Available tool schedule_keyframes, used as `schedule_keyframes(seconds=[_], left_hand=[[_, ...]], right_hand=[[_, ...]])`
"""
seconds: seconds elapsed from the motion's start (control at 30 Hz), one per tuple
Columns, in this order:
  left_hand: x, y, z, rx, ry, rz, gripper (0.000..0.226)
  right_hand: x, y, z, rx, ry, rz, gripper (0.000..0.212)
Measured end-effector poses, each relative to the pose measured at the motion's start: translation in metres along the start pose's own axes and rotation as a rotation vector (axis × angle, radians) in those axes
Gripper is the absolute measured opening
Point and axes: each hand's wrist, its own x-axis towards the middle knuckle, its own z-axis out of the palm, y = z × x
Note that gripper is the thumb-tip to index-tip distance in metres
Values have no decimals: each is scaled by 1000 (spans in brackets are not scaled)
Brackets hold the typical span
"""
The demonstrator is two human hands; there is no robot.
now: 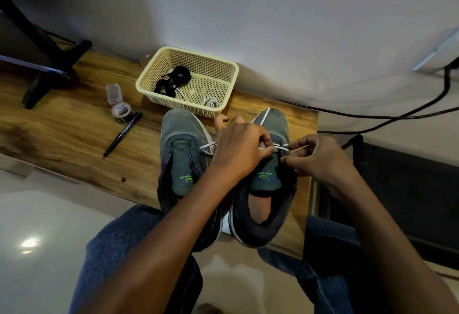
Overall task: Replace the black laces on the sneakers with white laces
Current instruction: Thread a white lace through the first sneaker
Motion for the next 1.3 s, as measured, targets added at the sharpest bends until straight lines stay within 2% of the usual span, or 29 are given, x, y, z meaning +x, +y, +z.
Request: schedule_keyframes(seconds=[0.1, 0.23, 0.57, 0.77, 1.03, 1.3], left_hand=[[-1, 2, 3, 22, 6, 23, 15], [0, 4, 8, 10, 9, 8, 16], [1, 11, 20, 9, -14, -1, 14], [0, 13, 25, 22, 39, -29, 15], [2, 13, 27, -27, -28, -65, 16], [-2, 19, 34, 1, 4, -135, 16]], right_hand=[[1, 4, 0, 90, 77, 42, 30], [2, 7, 1, 230, 116, 83, 49], [2, 9, -2, 390, 95, 138, 50], [1, 9, -3, 393, 80, 130, 47], [1, 10, -6, 336, 43, 72, 34], [7, 15, -6, 311, 46, 71, 29]])
